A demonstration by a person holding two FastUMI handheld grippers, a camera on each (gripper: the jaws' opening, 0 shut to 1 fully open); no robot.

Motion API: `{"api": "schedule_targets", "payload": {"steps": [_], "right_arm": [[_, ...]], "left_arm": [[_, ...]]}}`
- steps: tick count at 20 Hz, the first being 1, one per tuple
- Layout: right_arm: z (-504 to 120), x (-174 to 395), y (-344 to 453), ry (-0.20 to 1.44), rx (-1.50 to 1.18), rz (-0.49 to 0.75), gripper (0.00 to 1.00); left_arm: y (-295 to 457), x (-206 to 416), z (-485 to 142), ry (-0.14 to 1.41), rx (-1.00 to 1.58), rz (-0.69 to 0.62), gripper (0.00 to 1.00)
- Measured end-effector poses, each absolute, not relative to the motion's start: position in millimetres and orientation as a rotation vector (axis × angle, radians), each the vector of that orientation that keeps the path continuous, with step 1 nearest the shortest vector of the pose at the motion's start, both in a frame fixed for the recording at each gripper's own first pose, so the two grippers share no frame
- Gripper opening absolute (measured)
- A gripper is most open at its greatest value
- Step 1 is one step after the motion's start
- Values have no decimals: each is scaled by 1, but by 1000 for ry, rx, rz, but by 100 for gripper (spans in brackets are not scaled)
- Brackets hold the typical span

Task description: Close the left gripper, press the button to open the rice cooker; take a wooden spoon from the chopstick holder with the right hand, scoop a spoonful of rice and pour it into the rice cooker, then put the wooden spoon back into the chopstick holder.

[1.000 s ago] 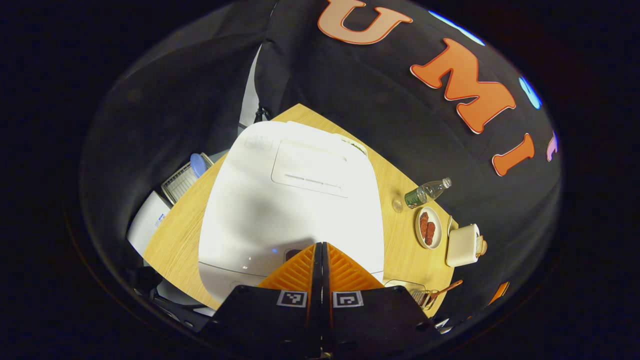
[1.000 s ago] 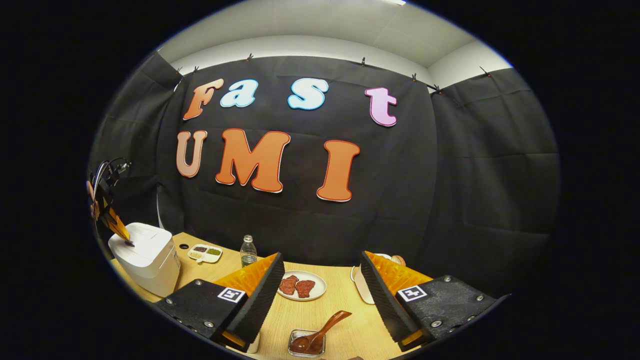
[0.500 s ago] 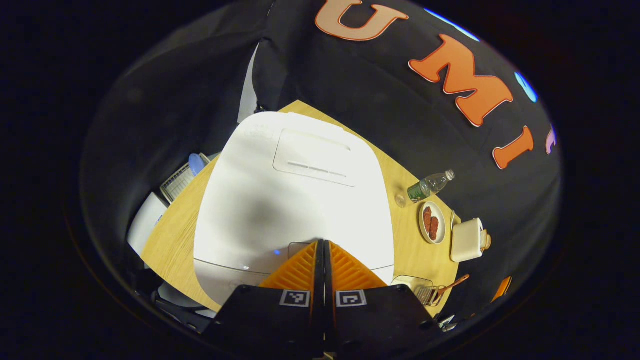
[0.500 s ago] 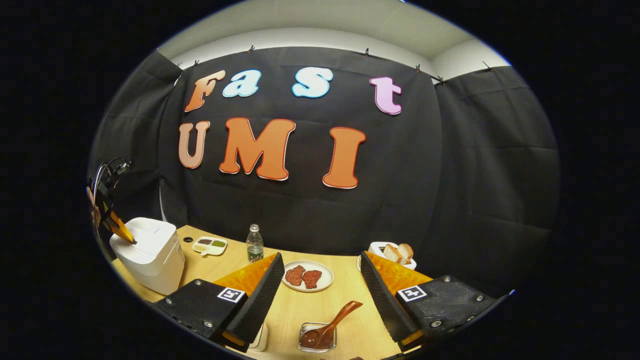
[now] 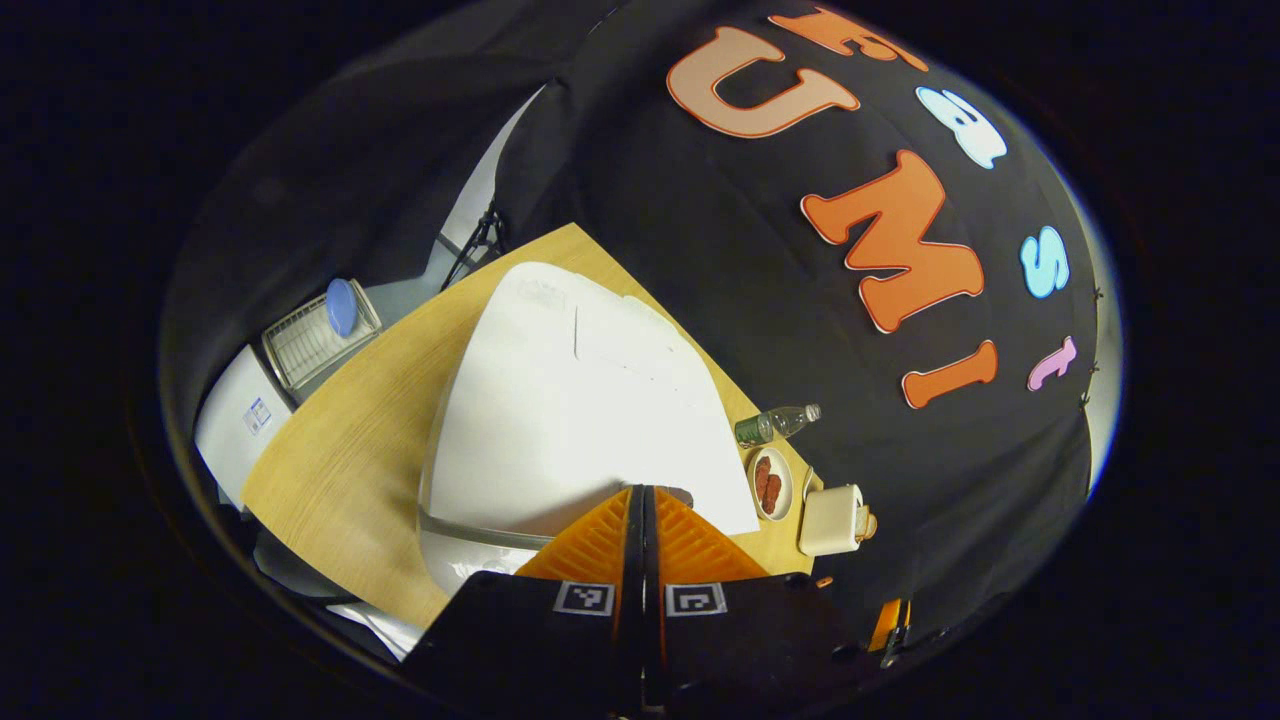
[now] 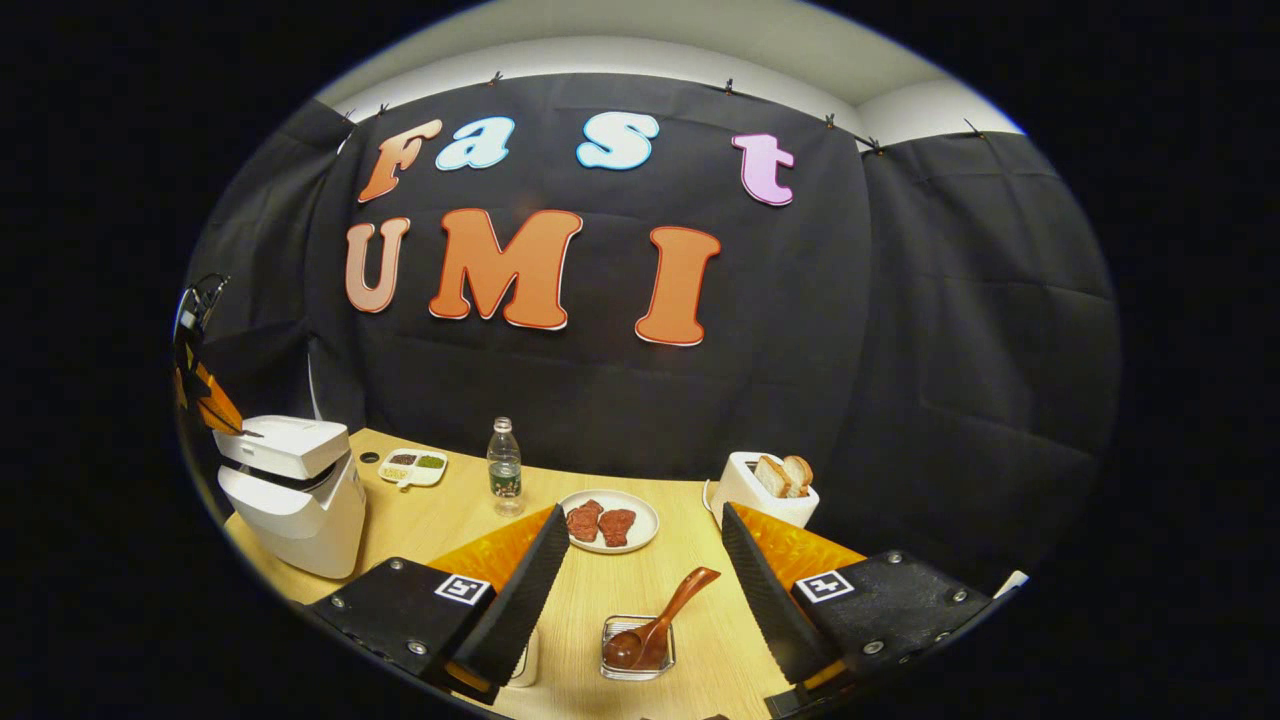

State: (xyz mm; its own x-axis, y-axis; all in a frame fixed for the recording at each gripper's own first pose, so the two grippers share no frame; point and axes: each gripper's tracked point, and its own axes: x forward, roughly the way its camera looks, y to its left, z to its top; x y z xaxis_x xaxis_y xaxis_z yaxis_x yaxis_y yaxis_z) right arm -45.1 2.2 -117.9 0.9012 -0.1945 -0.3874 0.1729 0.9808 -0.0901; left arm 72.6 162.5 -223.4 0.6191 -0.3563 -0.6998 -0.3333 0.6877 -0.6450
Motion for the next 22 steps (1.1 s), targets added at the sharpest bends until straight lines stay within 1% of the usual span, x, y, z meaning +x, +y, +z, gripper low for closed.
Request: {"api": "schedule_targets", "payload": {"steps": [3, 6, 9, 12, 15, 16, 17, 19, 20, 21, 22], "right_arm": [[-131, -51, -5, 436, -52, -174, 95], [-153, -56, -19, 478, -54, -132, 95], [-174, -63, -41, 515, -34, -92, 95], [-201, -69, -61, 579, -8, -78, 96], [-225, -72, -68, 641, 37, -57, 95], [-232, -71, -67, 659, 61, -46, 95], [-240, -69, -66, 677, 89, -30, 95], [-256, -61, -62, 715, 143, -9, 95], [-265, -55, -60, 737, 170, 1, 95], [-274, -48, -57, 762, 201, 10, 95], [-285, -43, -55, 792, 232, 11, 95]], "left_arm": [[173, 65, -216, 892, -777, 26, 5], [162, 47, -207, 846, -650, 53, 5], [137, 37, -193, 794, -537, 76, 5], [116, 34, -175, 721, -436, 101, 5], [89, 39, -158, 648, -333, 91, 6], [75, 38, -148, 627, -300, 65, 12], [66, 39, -142, 606, -259, 55, 21], [57, 39, -130, 563, -171, 65, 44], [50, 35, -124, 542, -137, 71, 54], [46, 32, -118, 528, -106, 77, 60], [42, 26, -117, 523, -74, 83, 70]]}}
